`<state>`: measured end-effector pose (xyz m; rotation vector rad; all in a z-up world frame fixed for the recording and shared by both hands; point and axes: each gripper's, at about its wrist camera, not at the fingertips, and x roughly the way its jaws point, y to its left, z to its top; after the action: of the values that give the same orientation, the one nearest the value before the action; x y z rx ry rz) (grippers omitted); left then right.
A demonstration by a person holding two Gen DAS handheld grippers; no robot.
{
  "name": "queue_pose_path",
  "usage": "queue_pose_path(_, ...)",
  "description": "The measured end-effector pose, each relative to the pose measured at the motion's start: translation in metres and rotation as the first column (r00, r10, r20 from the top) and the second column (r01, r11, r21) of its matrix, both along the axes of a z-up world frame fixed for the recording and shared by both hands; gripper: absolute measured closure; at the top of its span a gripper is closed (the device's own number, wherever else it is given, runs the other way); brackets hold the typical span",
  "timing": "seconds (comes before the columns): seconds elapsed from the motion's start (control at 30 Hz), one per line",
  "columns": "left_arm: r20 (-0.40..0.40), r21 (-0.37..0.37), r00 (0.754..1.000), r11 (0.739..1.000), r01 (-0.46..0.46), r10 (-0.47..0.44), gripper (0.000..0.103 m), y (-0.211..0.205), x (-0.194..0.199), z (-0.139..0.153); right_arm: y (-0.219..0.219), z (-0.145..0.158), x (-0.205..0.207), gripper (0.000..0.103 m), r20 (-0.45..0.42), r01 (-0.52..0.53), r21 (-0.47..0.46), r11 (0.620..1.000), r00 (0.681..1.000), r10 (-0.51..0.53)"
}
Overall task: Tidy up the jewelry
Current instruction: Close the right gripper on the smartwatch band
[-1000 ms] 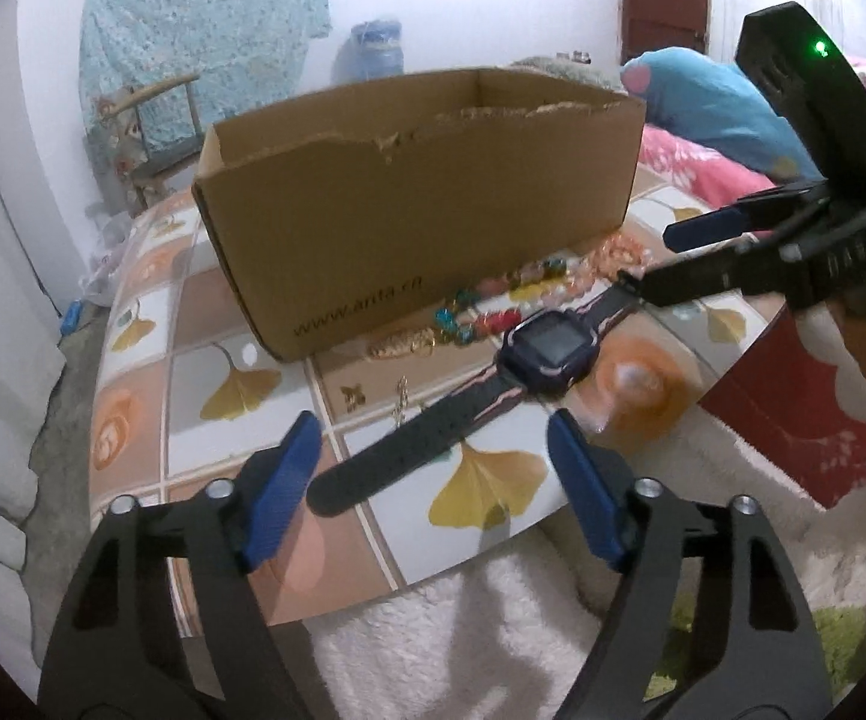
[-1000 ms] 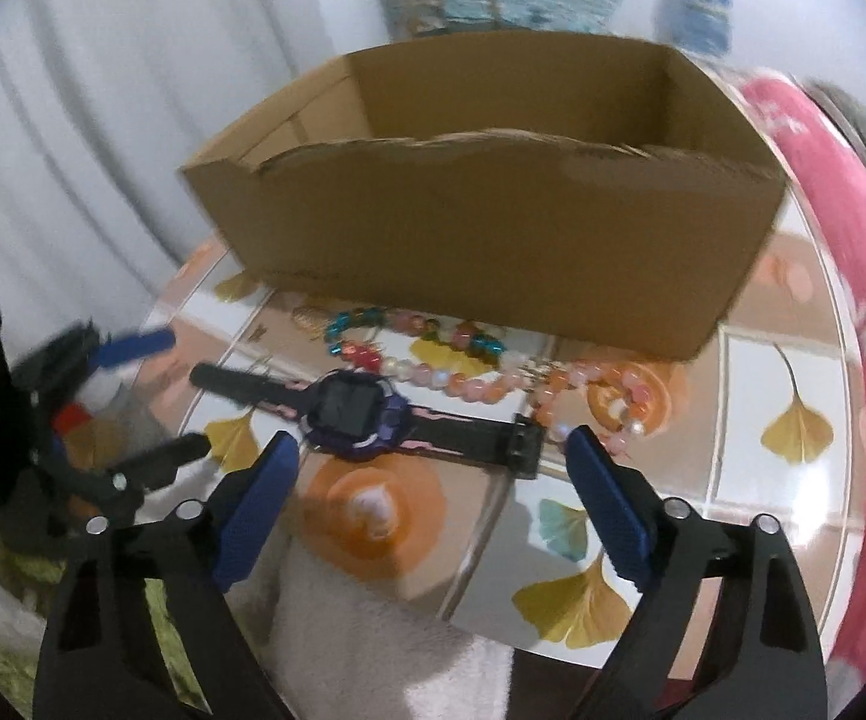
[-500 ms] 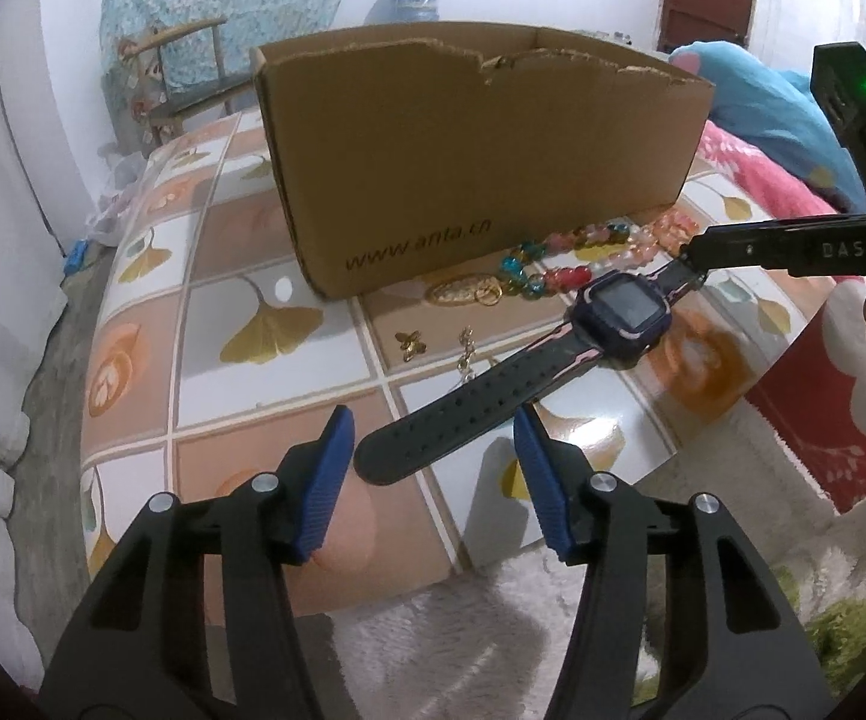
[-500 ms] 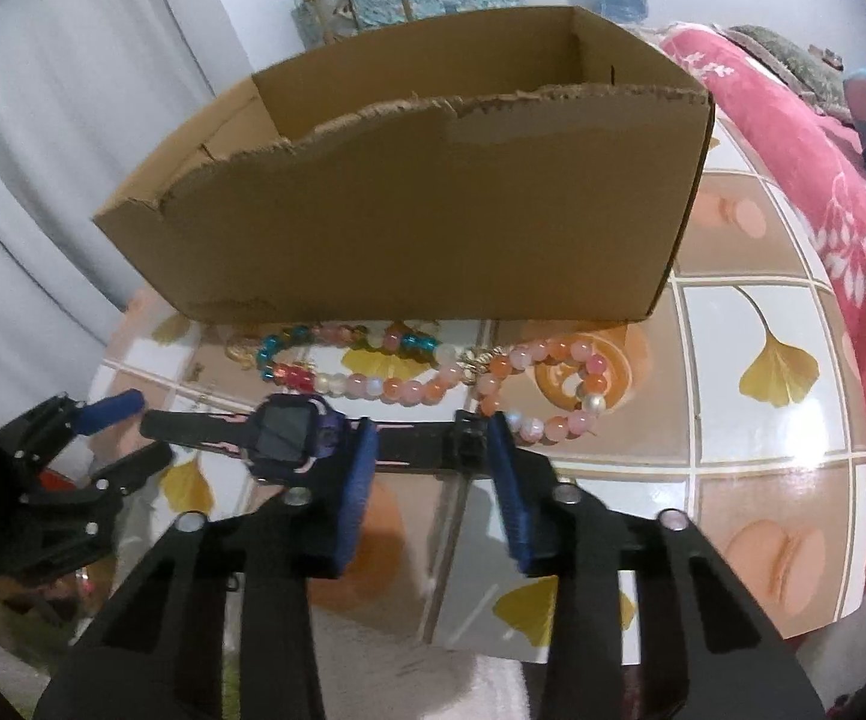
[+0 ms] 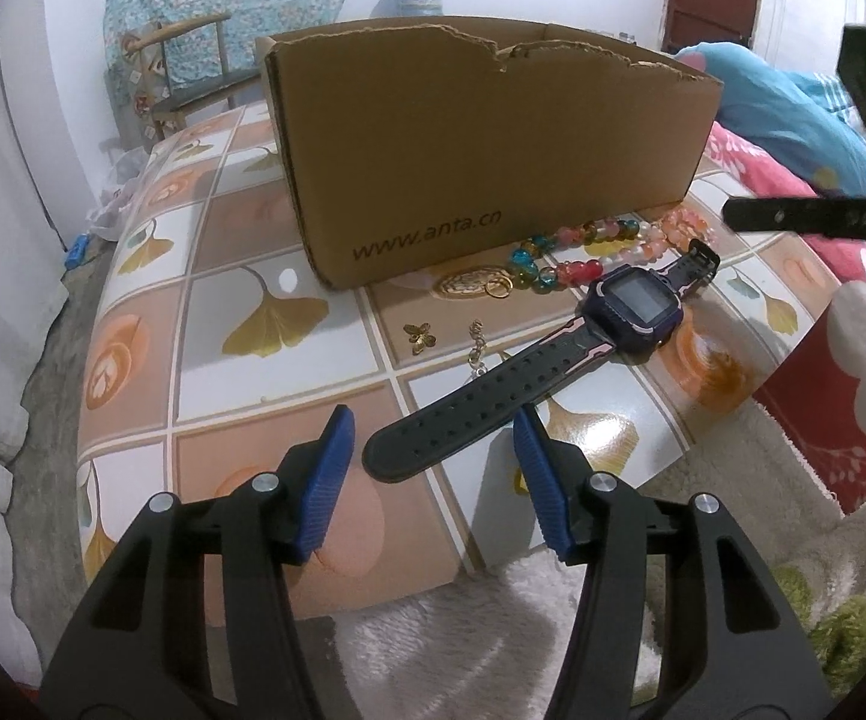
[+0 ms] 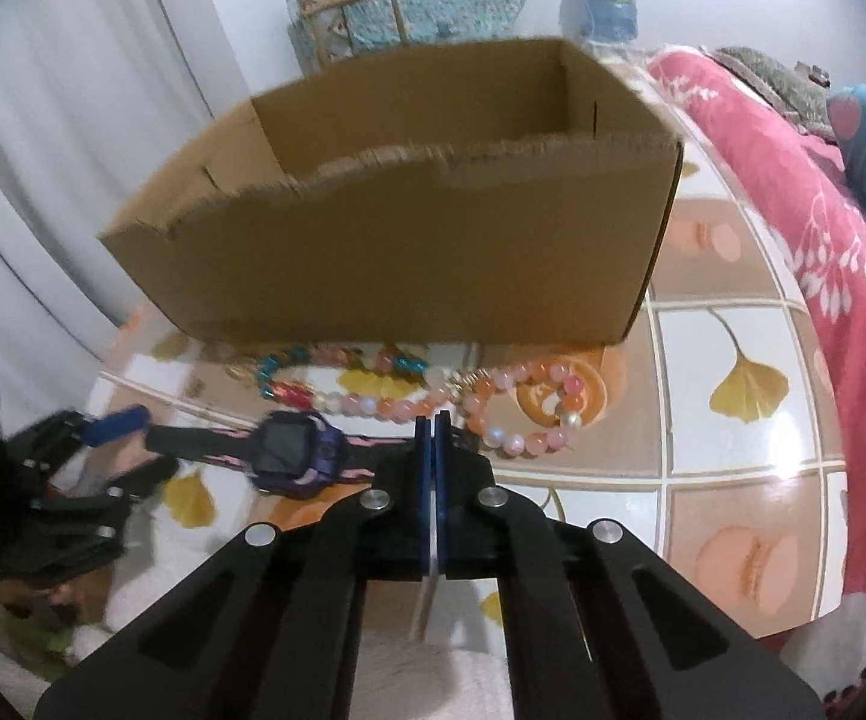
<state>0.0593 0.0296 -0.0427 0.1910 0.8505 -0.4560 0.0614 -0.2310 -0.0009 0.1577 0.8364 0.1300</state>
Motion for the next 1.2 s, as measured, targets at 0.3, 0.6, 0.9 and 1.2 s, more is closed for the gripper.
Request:
queue_pose_path(0.3, 0.005, 0.014, 1.000, 1.000, 0.010, -0.010, 0.050, 0.000, -0.002, 0.001, -0.011, 0.021, -0.039, 0.102, 0.000, 0.017, 0.114, 0.993, 1.000, -0.017)
queue_pose_path(0.6, 0.022, 0.037, 0.999, 0.999, 0.026, -0.027, 0.050, -0.010, -0.004, 0.003, -0.002, 0.002, -0.017, 0.057, -0.003, 0.030, 0.011, 0.999, 1.000, -0.030)
queue_pose_path(0.9, 0.021, 0.067, 0.999, 0.997, 0.026, -0.027, 0.050, -0.013, -0.005, 0.002, 0.007, -0.028, 0.015, 0.087, -0.075, 0.001, -0.060, 0.998, 0.997, -0.006)
queue_pose_path(1.2, 0.011, 0.044, 1.000, 0.999, 0.027, -0.028, 0.050, -0.010, -0.003, 0.001, -0.003, -0.013, 0.004, 0.100, -0.049, 0.000, 0.017, 1.000, 0.999, 0.000)
